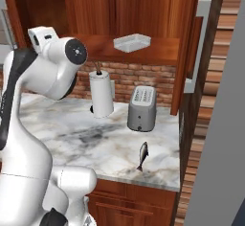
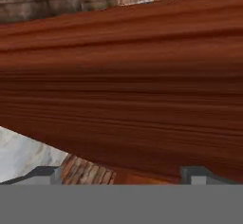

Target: Retrieve the tupperware from the cabinet, then place the raw meat into the tupperware to avoid contamination.

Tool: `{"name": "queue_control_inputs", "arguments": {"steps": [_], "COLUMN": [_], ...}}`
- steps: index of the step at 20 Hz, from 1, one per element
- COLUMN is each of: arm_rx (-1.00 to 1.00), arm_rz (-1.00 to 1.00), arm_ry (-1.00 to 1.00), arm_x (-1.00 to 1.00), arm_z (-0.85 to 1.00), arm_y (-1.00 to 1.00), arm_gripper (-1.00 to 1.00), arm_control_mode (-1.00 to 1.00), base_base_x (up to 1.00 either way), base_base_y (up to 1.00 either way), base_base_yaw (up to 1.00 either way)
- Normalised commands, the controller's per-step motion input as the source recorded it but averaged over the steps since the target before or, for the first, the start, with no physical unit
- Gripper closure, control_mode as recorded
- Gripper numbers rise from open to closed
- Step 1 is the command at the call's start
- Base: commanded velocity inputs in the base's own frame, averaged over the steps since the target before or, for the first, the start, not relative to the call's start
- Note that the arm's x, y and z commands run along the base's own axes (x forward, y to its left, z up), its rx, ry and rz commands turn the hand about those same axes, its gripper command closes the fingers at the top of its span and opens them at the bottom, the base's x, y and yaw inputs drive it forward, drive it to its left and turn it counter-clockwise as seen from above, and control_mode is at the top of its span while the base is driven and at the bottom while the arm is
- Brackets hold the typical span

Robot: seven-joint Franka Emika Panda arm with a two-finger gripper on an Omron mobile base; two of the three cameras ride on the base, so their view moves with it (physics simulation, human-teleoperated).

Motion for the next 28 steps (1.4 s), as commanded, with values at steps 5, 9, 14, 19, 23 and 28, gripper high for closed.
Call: {"name": "queue_control_inputs", "arguments": {"steps": [5,9,14,19,23,28], "arm_rx": [-0.12,-0.07,0.01,0.03,0.01,0.0], "arm_rz": [-0.09,-0.11,-0.21,-0.21,-0.22,-0.26], "arm_ry": [0.02,-0.01,-0.04,0.0,0.06,0.11], "arm_x": [0.04,0.04,0.0,0.0,0.0,0.0], "arm_z": [-0.24,-0.13,0.0,0.16,0.38,0.2], "arm_y": [0.94,0.54,-0.62,-0.55,-0.38,-0.48], "arm_gripper": [-1.0,-1.0,-1.0,-1.0,-1.0,-1.0], "arm_control_mode": [-1.0,-1.0,-1.0,-1.0,-1.0,-1.0], "base_base_x": [0.0,0.0,0.0,0.0,0.0,0.0], "base_base_y": [0.0,0.0,0.0,0.0,0.0,0.0], "base_base_yaw": [0.0,0.0,0.0,0.0,0.0,0.0]}}
